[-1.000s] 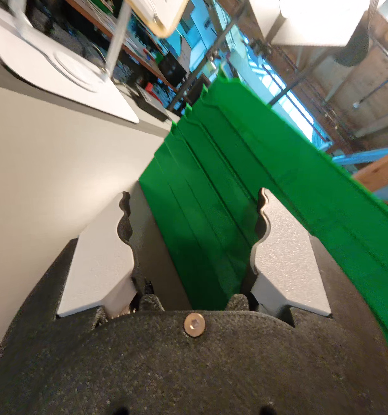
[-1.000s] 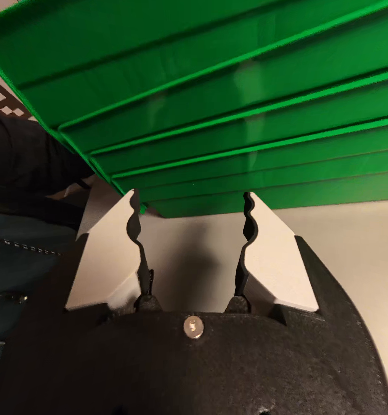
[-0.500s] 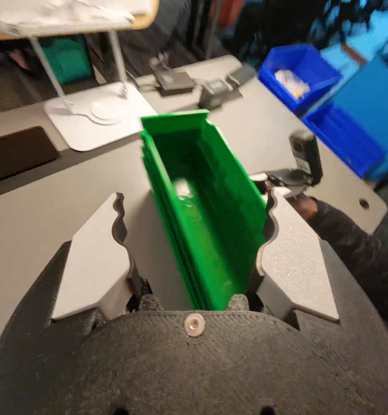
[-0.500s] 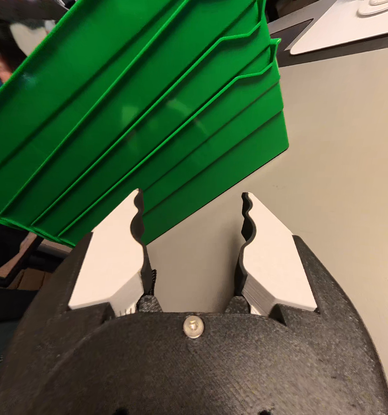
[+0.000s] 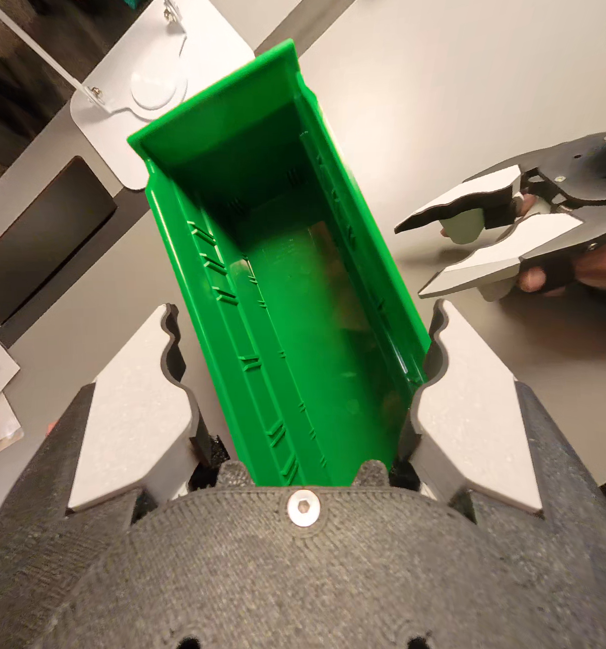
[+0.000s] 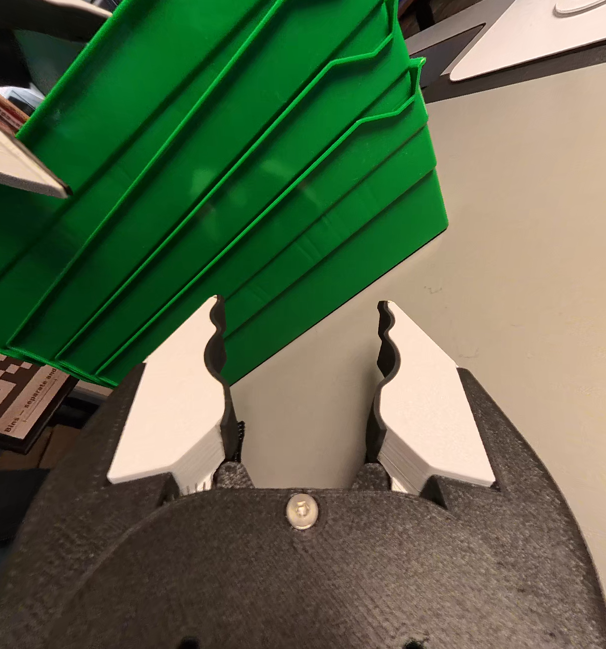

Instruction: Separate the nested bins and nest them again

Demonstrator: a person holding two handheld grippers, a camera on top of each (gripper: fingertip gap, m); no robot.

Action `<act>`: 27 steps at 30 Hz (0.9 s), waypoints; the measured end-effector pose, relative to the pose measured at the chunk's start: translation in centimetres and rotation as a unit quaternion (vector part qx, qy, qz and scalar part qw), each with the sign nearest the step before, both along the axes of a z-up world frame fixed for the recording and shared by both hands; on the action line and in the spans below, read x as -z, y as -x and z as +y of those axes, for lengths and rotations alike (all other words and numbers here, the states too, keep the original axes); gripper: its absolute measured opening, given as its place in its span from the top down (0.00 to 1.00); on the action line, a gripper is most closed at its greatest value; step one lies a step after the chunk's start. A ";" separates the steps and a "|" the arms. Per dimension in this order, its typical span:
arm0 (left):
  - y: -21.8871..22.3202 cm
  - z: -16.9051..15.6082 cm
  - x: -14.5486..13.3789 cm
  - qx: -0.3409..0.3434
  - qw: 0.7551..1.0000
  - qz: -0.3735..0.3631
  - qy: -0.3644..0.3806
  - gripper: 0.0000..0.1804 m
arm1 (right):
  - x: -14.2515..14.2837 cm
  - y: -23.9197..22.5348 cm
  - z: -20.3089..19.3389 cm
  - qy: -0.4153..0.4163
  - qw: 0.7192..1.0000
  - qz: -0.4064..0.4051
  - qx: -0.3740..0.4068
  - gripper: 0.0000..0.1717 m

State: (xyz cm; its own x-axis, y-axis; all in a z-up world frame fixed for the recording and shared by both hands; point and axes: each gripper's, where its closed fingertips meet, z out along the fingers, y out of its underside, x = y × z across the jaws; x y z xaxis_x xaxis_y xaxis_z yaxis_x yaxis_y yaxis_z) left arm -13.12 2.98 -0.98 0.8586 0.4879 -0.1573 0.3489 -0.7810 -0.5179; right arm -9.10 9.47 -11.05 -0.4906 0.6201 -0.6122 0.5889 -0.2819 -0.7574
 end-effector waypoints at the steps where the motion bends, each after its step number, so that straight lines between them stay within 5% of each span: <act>1: 0.1 0.0 0.1 -0.002 1.000 -0.008 0.002 0.23 | 0.0 0.0 0.0 0.002 1.000 -0.001 0.001 0.47; 21: 0.0 -0.4 -0.2 0.032 0.999 -0.032 0.029 0.41 | 0.1 -0.1 0.0 -0.004 1.000 -0.002 0.001 0.47; 27: 0.3 0.1 -2.6 0.036 0.999 -0.020 -0.001 0.42 | 0.1 -0.2 -0.1 -0.008 1.000 -0.002 -0.001 0.47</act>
State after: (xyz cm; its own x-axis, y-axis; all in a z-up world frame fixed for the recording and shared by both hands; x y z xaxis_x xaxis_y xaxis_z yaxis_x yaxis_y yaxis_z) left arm -13.40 3.04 1.58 0.8967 0.4254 -0.1220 0.3125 -0.8039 -0.5060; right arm -8.91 9.41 -11.19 -0.4900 0.6285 -0.6041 0.5921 -0.2686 -0.7598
